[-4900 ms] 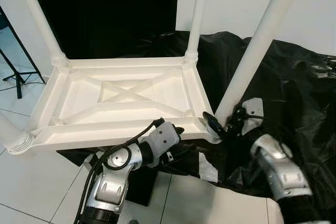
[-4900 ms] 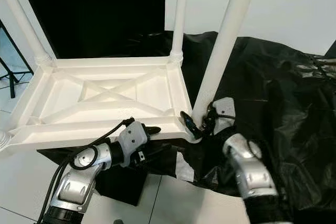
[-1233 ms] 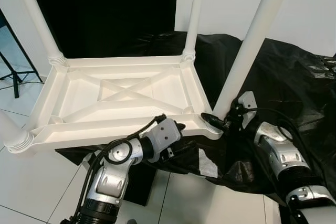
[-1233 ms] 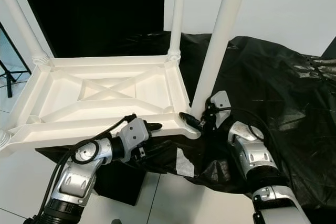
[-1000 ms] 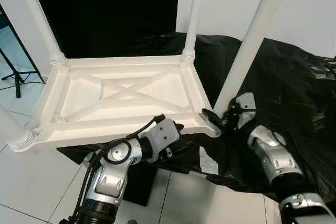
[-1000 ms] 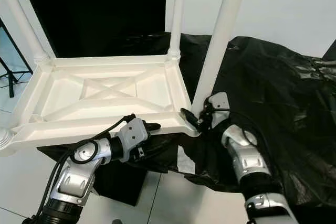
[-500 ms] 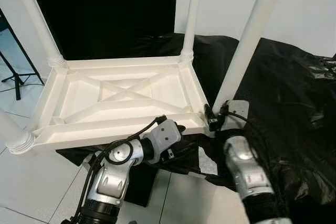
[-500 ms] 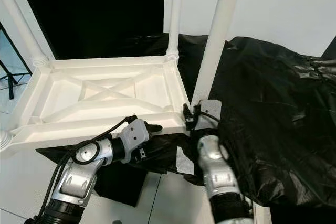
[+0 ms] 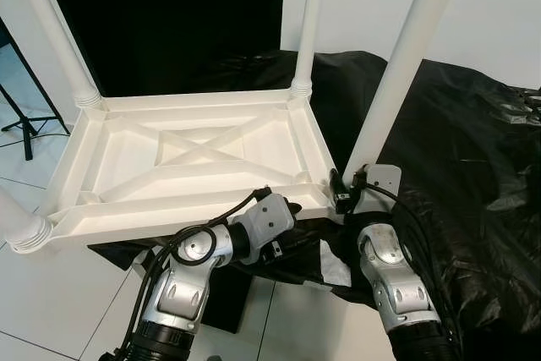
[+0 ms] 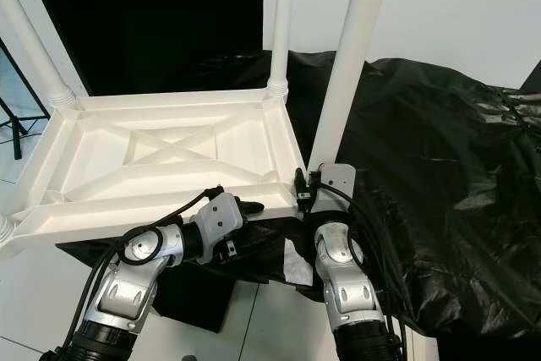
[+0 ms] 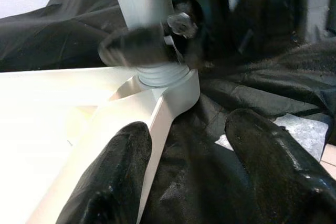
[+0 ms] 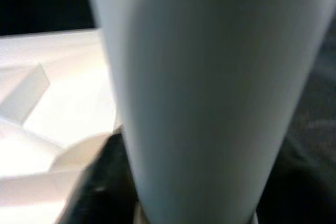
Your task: Building children table
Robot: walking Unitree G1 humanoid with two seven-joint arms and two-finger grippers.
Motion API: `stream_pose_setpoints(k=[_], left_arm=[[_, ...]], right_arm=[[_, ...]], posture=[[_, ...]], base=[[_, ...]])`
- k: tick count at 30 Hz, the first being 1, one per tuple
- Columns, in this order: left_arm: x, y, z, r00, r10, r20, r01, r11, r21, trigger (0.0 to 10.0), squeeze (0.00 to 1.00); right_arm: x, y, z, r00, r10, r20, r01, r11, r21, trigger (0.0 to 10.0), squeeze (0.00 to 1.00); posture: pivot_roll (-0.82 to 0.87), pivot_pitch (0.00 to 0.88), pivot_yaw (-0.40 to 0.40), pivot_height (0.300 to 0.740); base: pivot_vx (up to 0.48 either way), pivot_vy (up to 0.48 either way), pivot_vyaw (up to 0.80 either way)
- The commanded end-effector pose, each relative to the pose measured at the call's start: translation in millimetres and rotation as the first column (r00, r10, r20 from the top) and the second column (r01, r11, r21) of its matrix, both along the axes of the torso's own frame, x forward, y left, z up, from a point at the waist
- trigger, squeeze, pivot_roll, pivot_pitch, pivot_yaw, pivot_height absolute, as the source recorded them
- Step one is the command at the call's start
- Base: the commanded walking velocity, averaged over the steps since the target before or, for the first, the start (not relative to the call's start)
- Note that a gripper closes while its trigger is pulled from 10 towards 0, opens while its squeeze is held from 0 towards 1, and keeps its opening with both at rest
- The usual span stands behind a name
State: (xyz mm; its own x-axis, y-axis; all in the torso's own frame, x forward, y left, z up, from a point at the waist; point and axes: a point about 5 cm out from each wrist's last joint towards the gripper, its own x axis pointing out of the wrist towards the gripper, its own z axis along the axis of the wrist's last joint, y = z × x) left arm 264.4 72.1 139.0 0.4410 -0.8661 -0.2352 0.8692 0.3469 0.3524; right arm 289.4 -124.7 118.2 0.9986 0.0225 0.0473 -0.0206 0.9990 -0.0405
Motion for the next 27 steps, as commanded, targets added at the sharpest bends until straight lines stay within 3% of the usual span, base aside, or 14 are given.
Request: stream_pose_setpoints(k=[1, 8, 14, 15, 17, 18, 21, 22, 27], left_arm=[[5.8, 1.4, 2, 0.991, 0.123, 0.046, -0.122, 0.992, -0.03, 10.0, 0.0], [5.1, 5.0, 1, 0.991, 0.127, 0.047, -0.126, 0.992, -0.026, 10.0, 0.0], [5.6, 5.7, 1, 0.991, 0.127, 0.047, -0.126, 0.992, -0.024, 10.0, 0.0], [7.8, 5.4, 3, 0.991, 0.12, 0.054, -0.119, 0.993, -0.022, 10.0, 0.0], [9.0, 5.0, 4, 0.991, 0.118, 0.058, -0.117, 0.993, -0.022, 10.0, 0.0], [10.0, 4.4, 5, 0.992, 0.118, 0.053, -0.116, 0.993, -0.031, 10.0, 0.0], [10.5, 4.2, 6, 0.992, 0.118, 0.049, -0.116, 0.993, -0.038, 10.0, 0.0], [10.9, 3.9, 6, 0.992, 0.118, 0.048, -0.116, 0.992, -0.041, 10.0, 0.0], [10.7, 4.2, 7, 0.992, 0.116, 0.055, -0.114, 0.993, -0.036, 10.0, 0.0]], right_arm=[[-2.9, -6.6, -3, 0.999, 0.033, -0.011, -0.033, 0.999, -0.012, 10.0, 1.0], [-8.7, -27.6, 5, 0.956, 0.293, 0.034, -0.291, 0.956, -0.039, 10.0, 1.0], [-6.8, -34.5, 7, 0.939, 0.343, 0.036, -0.339, 0.937, -0.085, 10.0, 1.0], [3.0, -40.7, 8, 0.905, 0.426, 0.009, -0.423, 0.9, -0.105, 10.0, 1.0], [8.5, -41.5, 9, 0.885, 0.466, -0.009, -0.464, 0.879, -0.111, 10.0, 1.0], [14.1, -39.7, 10, 0.86, 0.51, -0.026, -0.509, 0.852, -0.123, 10.0, 0.06], [17.0, -38.2, 10, 0.842, 0.538, -0.036, -0.537, 0.833, -0.13, 10.0, 0.06], [20.9, -36.7, 11, 0.831, 0.555, -0.045, -0.555, 0.821, -0.136, 10.0, 0.0], [32.0, -30.3, 9, 0.787, 0.612, -0.082, -0.617, 0.773, -0.151, 10.0, 0.0]], posture=[[-0.01, 0.0, -0.049, 0.74], [-0.01, 0.0, -0.051, 0.74], [-0.01, 0.0, -0.047, 0.74], [-0.01, 0.0, -0.044, 0.74], [-0.01, 0.0, -0.045, 0.74], [-0.01, 0.0, -0.04, 0.74], [-0.01, 0.0, -0.038, 0.74], [-0.01, 0.0, -0.036, 0.74], [0.01, 0.0, -0.043, 0.74]], base=[[0.0, 0.0, 0.0], [0.0, 0.0, 0.0], [0.0, 0.0, 0.0], [0.0, 0.0, 0.0], [0.0, 0.0, 0.0], [0.0, 0.0, 0.0], [0.0, 0.0, 0.0], [0.0, 0.0, 0.0], [0.0, 0.0, 0.0]])
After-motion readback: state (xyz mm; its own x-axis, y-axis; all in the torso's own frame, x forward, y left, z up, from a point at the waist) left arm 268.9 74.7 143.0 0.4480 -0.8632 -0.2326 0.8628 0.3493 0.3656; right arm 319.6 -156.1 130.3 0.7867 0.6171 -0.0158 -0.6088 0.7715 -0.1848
